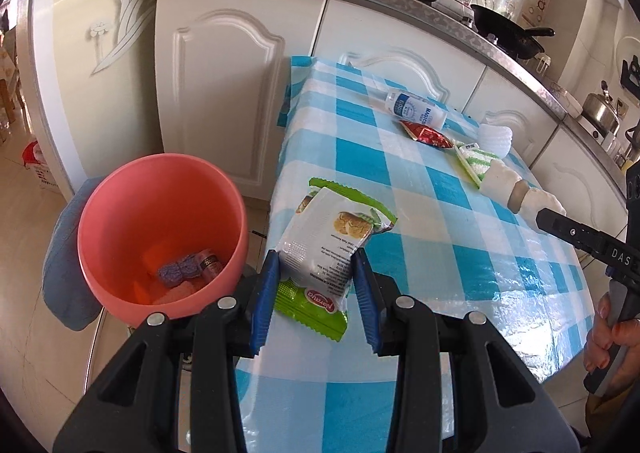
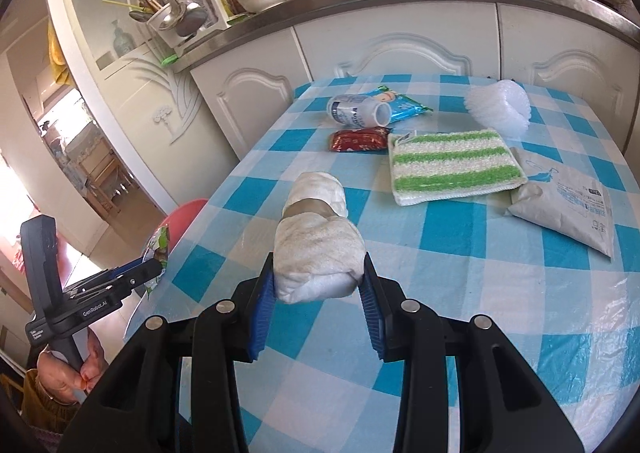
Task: Collect trash
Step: 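Carry the green packet and white cloth over the pink bucket, open both tools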
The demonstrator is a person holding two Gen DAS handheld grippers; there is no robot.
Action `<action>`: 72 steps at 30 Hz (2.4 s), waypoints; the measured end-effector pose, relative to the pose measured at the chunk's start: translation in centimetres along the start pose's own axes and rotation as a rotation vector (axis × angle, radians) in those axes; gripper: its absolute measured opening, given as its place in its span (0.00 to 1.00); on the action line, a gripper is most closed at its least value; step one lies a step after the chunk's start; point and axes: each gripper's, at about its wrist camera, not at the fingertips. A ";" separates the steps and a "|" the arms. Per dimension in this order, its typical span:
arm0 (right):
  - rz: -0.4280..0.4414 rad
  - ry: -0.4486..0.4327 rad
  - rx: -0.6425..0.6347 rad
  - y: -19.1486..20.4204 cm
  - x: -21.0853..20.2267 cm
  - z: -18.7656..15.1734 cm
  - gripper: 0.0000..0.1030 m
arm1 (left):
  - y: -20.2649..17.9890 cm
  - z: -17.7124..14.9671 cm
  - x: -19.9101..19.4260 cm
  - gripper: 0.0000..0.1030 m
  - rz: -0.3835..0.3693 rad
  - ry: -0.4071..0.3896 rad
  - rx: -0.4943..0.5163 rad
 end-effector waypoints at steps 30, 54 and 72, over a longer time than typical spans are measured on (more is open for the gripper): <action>0.230 0.150 -0.303 17.6 8.9 3.7 0.39 | 14.1 0.5 -2.8 0.38 0.195 -0.086 -0.251; 0.250 0.312 -0.406 23.0 20.3 3.8 0.40 | 17.6 2.5 4.9 0.38 0.221 0.014 -0.302; 0.254 0.163 -0.237 19.0 16.8 3.8 0.87 | 18.2 -0.5 4.6 0.89 0.197 -0.043 -0.404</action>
Point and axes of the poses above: each gripper's, at about its wrist camera, not at the fingertips, and x roughly the way its jaws point, y to its left, z to its top, and after that the axes turned 2 degrees about z, right-handed
